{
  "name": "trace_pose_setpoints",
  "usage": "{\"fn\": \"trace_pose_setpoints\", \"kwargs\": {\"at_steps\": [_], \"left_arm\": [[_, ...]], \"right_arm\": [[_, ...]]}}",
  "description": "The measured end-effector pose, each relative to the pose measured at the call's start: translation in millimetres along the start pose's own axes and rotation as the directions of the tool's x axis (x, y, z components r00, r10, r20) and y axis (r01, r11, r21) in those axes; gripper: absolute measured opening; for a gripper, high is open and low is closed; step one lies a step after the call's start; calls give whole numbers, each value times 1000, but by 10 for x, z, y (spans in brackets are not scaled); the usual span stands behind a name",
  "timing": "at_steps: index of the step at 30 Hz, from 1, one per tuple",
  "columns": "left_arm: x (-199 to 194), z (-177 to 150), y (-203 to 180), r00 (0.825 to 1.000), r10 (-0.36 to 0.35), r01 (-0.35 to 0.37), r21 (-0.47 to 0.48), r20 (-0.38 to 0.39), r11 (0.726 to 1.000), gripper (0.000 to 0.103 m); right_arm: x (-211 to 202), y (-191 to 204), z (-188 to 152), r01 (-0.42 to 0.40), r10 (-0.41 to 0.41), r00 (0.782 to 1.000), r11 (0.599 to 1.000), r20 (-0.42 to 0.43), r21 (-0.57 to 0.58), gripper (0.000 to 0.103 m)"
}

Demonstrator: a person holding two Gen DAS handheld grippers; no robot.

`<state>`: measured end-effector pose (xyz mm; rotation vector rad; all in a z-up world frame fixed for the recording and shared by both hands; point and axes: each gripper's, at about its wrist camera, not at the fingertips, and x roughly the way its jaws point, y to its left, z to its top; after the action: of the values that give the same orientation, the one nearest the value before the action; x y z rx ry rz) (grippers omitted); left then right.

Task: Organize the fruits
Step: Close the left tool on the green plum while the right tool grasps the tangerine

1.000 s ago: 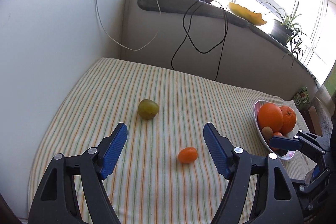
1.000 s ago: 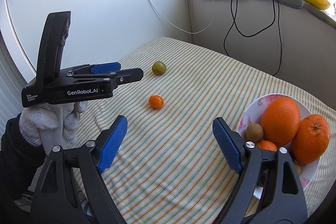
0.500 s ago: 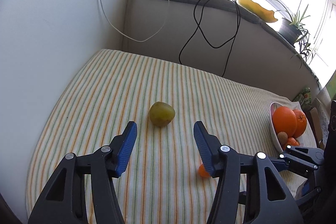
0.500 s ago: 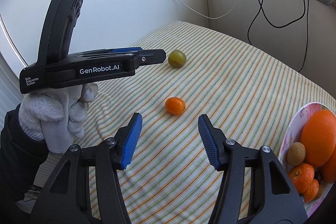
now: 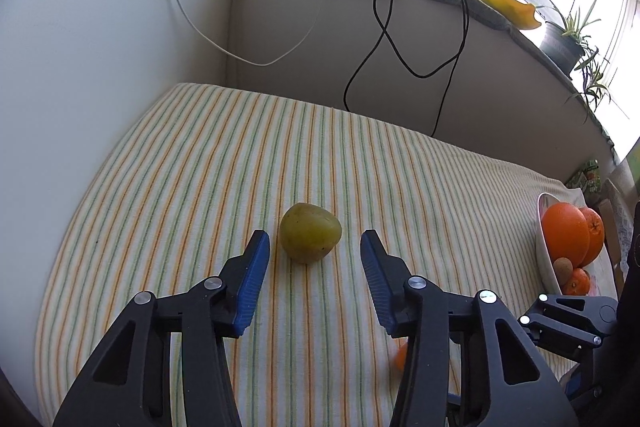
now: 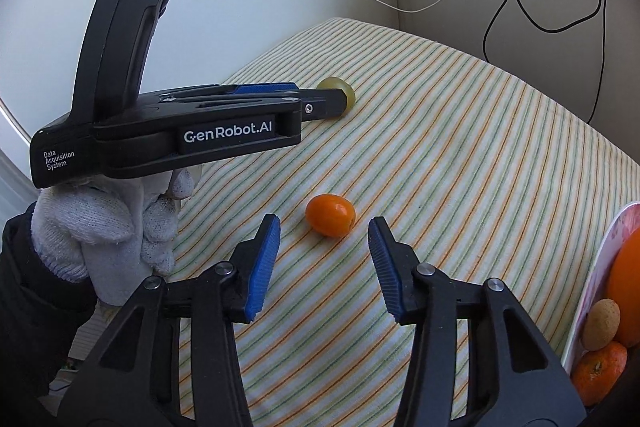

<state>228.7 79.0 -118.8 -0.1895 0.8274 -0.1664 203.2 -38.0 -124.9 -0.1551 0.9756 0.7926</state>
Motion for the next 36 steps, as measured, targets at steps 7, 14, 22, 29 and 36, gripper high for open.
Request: {"fn": "trace_pose_setpoints", "kwargs": {"at_steps": [7, 14, 22, 29, 36], "left_arm": [[80, 33, 0, 1000, 6, -6, 6, -7, 1000, 42], [107, 37, 11, 1000, 11, -11, 3, -14, 1000, 36], [118, 51, -16, 1000, 16, -16, 15, -14, 1000, 31], [66, 32, -50, 1000, 24, -24, 32, -1, 999, 30], [-25, 24, -105, 999, 27, -28, 51, 19, 998, 30]], "right_arm": [[104, -36, 44, -1, 1, 1000, 1000, -13, 2, 45], [201, -23, 78, 7, -7, 1000, 1000, -28, -11, 38], [228, -42, 105, 13, -13, 1000, 1000, -24, -8, 31], [153, -11, 76, 18, -18, 1000, 1000, -13, -8, 30], [-24, -8, 46, 11, -11, 1000, 1000, 12, 2, 30]]}}
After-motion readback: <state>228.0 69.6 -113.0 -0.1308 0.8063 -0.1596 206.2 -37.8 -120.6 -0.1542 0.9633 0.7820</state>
